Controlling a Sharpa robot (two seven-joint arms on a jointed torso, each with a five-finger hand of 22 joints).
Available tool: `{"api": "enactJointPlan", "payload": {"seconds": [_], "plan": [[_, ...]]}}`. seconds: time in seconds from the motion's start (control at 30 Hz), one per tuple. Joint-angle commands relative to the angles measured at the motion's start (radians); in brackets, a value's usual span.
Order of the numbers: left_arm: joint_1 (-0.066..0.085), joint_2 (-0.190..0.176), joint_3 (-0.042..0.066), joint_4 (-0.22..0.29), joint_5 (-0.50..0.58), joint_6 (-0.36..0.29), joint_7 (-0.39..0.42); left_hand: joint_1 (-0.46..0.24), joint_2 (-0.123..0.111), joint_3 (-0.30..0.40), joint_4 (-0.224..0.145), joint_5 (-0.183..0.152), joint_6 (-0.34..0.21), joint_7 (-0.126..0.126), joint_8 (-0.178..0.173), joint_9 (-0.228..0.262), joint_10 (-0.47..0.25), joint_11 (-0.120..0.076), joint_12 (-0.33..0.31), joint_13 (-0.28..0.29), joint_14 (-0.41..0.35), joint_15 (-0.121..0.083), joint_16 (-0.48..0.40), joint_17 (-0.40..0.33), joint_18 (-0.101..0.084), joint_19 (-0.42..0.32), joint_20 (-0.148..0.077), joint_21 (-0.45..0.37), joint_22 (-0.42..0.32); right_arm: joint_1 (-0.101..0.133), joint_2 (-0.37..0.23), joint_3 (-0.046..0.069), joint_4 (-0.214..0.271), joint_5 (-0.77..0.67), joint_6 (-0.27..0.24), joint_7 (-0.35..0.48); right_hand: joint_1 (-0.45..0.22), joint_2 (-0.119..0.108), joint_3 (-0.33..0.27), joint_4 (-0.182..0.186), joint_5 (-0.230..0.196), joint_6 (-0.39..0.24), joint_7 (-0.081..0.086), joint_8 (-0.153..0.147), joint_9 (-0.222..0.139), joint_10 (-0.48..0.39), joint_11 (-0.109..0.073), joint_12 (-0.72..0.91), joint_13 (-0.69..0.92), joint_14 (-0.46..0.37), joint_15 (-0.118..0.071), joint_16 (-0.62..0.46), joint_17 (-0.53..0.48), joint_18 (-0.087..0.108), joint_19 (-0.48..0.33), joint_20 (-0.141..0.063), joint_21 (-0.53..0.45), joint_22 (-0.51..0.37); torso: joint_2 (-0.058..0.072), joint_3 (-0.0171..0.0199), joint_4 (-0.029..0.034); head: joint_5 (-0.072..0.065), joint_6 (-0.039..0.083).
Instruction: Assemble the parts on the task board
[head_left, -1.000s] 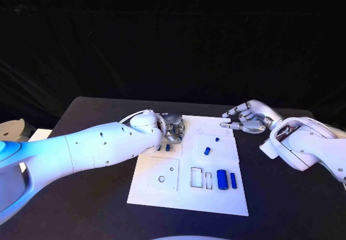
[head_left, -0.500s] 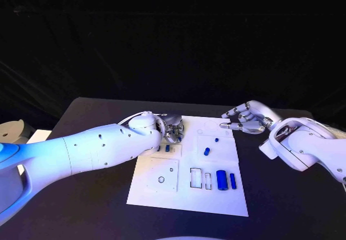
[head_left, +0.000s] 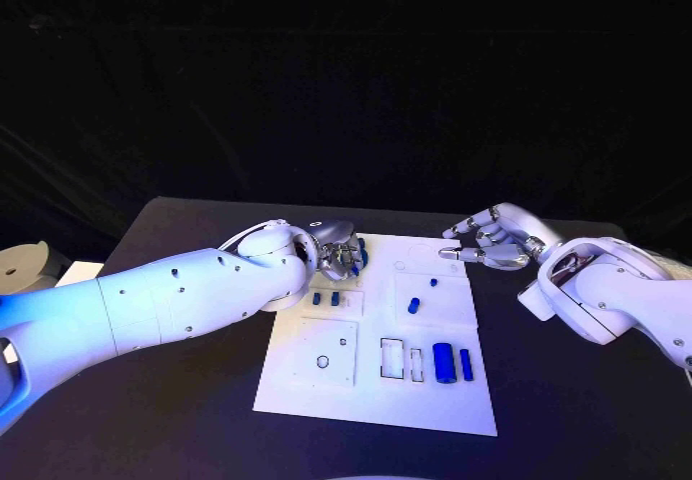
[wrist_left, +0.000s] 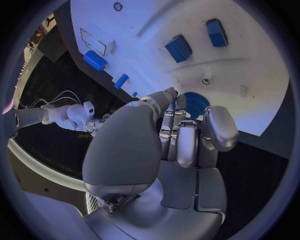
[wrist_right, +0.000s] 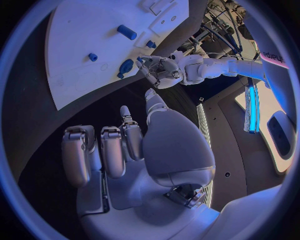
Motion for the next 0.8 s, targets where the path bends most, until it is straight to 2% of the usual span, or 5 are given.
{"api": "enactJointPlan", "payload": {"seconds": [0.03, 0.17, 0.33, 0.53, 0.8], "plan": [[0.004, -0.020, 0.010, 0.021, 0.056, -0.031, 0.019, -0.012, -0.002, 0.006, -0.002, 0.003, 0.006, 0.001, -0.004, -0.001, 0.007, -0.001, -0.005, 0.000, 0.039, 0.003, 0.001, -0.003, -0.010, 0.000, 0.007, 0.005, 0.003, -0.001, 0.002, 0.000, -0.001, -0.009, 0.006, 0.004, -0.002, 0.012, -0.005, -0.002, 0.006, 0.005, -0.003, 0.005, 0.001, 0.012, -0.001, -0.001, 0.142, 0.083, -0.005, -0.006, 0.169, 0.012, 0.043, -0.001, -0.007, 0.152, -0.001, 0.0004, 0.0010, 0.004, 0.000], [0.010, -0.054, 0.019, 0.047, 0.085, -0.019, 0.010, -0.017, -0.003, 0.005, -0.002, 0.003, 0.008, 0.000, -0.004, -0.001, 0.009, -0.001, -0.007, 0.001, 0.038, 0.003, -0.001, -0.007, -0.010, 0.001, 0.007, 0.009, 0.006, -0.002, 0.008, 0.000, -0.003, -0.008, 0.007, 0.005, -0.002, 0.012, -0.007, -0.001, 0.008, 0.006, -0.003, 0.005, 0.001, 0.013, -0.002, -0.001, 0.142, 0.083, -0.005, -0.006, 0.169, 0.012, 0.042, -0.001, -0.007, 0.151, 0.000, 0.0006, -0.0017, 0.009, 0.003], [0.012, -0.081, 0.023, 0.051, 0.107, 0.012, -0.006, -0.020, -0.005, 0.004, -0.003, 0.003, 0.008, -0.001, -0.005, -0.002, 0.010, -0.001, -0.009, 0.001, 0.038, 0.003, 0.000, -0.007, -0.010, 0.001, 0.007, 0.010, 0.007, -0.003, 0.009, 0.000, -0.004, -0.007, 0.006, 0.005, -0.002, 0.012, -0.007, -0.001, 0.008, 0.006, -0.003, 0.005, 0.001, 0.013, -0.002, -0.001, 0.142, 0.083, -0.005, -0.006, 0.169, 0.012, 0.042, -0.001, -0.007, 0.151, 0.000, -0.0002, 0.0046, 0.006, 0.003], [0.011, -0.089, 0.021, 0.033, 0.112, 0.033, -0.012, -0.022, -0.006, 0.004, -0.003, 0.002, 0.008, -0.001, -0.006, -0.002, 0.010, -0.001, -0.011, 0.001, 0.038, 0.003, 0.000, -0.006, -0.010, 0.001, 0.007, 0.010, 0.008, -0.003, 0.008, 0.000, -0.004, -0.007, 0.006, 0.005, -0.002, 0.012, -0.007, -0.001, 0.008, 0.006, -0.003, 0.005, 0.001, 0.013, -0.002, -0.001, 0.142, 0.083, -0.005, -0.006, 0.169, 0.012, 0.042, -0.001, -0.007, 0.151, 0.000, -0.0002, 0.0010, 0.013, 0.002], [0.004, -0.087, 0.013, 0.018, 0.104, 0.046, -0.009, -0.034, -0.008, -0.001, -0.001, -0.002, 0.009, -0.002, -0.010, -0.003, 0.012, -0.001, -0.018, 0.001, 0.038, 0.003, 0.000, -0.008, -0.010, -0.001, 0.007, 0.009, 0.008, -0.003, 0.007, 0.000, -0.004, -0.007, 0.006, 0.005, -0.002, 0.013, -0.008, -0.001, 0.009, 0.006, -0.003, 0.005, 0.001, 0.012, -0.002, -0.002, 0.142, 0.082, -0.005, -0.007, 0.168, 0.012, 0.042, -0.001, -0.008, 0.151, 0.001, -0.0013, 0.0004, 0.012, 0.001]]}}
